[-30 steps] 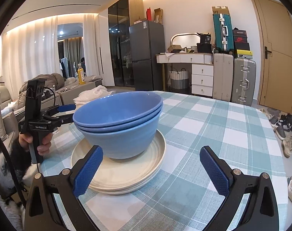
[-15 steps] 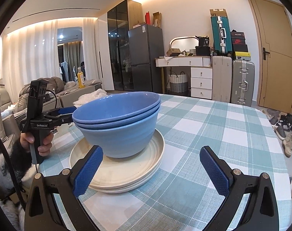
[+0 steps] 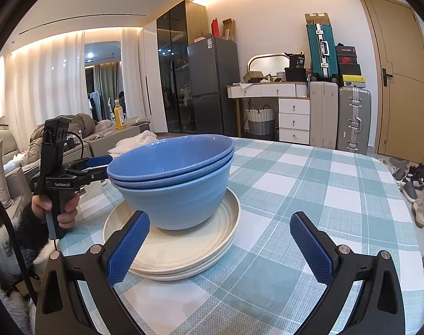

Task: Organize plates and bowls

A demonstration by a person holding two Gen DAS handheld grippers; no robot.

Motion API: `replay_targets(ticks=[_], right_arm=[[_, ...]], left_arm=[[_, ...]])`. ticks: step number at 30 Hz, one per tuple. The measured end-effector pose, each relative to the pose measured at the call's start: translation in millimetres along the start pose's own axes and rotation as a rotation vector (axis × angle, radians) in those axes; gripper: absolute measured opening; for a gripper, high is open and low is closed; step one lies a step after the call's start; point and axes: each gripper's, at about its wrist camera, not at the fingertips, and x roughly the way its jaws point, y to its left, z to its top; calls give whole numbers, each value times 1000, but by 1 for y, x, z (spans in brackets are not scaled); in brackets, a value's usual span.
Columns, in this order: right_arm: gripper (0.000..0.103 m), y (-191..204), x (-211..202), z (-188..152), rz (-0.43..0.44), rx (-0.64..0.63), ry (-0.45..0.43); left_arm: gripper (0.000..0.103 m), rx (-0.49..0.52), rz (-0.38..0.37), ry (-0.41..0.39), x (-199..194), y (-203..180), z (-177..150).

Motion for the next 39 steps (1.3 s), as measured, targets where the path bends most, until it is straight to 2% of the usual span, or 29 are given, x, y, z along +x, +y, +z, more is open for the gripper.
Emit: replay_targets(ticks=[39], right_arm=[[103, -3, 0, 1, -3, 0, -6]], left_arm=[[101, -1, 4, -5, -4, 2, 2]])
